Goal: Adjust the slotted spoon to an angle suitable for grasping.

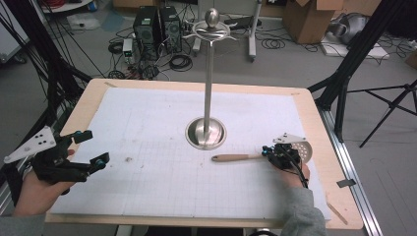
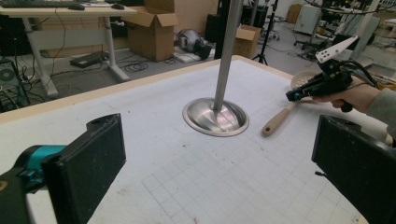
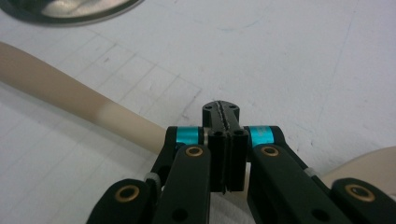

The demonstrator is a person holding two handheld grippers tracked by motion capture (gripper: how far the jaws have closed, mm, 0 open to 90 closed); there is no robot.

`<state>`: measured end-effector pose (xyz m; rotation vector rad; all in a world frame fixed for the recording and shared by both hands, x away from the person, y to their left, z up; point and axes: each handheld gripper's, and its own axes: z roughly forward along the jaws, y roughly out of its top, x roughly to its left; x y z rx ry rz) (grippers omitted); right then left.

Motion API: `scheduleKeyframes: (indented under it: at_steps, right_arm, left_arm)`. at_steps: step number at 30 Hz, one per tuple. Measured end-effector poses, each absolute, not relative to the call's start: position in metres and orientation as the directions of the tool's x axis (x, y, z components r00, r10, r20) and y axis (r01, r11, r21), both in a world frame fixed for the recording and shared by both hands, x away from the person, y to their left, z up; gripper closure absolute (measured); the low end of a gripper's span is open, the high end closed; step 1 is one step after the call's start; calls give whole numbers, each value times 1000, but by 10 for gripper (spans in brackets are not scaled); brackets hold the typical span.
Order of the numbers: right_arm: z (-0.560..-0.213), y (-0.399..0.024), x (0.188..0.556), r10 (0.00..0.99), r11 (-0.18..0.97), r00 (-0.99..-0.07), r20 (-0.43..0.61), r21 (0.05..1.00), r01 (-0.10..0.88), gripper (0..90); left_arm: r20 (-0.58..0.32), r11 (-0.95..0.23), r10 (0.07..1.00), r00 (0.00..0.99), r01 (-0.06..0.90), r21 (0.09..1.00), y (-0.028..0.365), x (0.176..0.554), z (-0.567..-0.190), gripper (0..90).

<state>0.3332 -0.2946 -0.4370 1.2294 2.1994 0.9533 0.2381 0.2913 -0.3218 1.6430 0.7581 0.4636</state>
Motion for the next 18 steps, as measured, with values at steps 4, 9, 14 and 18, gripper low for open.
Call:
scheduleKeyframes:
  at_steps: [4,9,14,18]
  right_arm:
    - [-435,-292,327,858,400,-507,-85,730,554,900]
    - [-434,-295,318,861,392,-504,-74,728,563,900]
    - [-434,-301,305,863,388,-501,-69,725,568,900]
    - [-432,-306,294,860,393,-506,-67,718,574,900]
  left_arm:
    - [-108,-80,699,707,227,971,291,239,-322,32]
    - [-105,-80,694,712,222,972,289,240,-321,32]
    - [-102,-86,688,719,220,972,286,242,-320,32]
    - [-102,-86,680,726,217,972,282,244,-319,32]
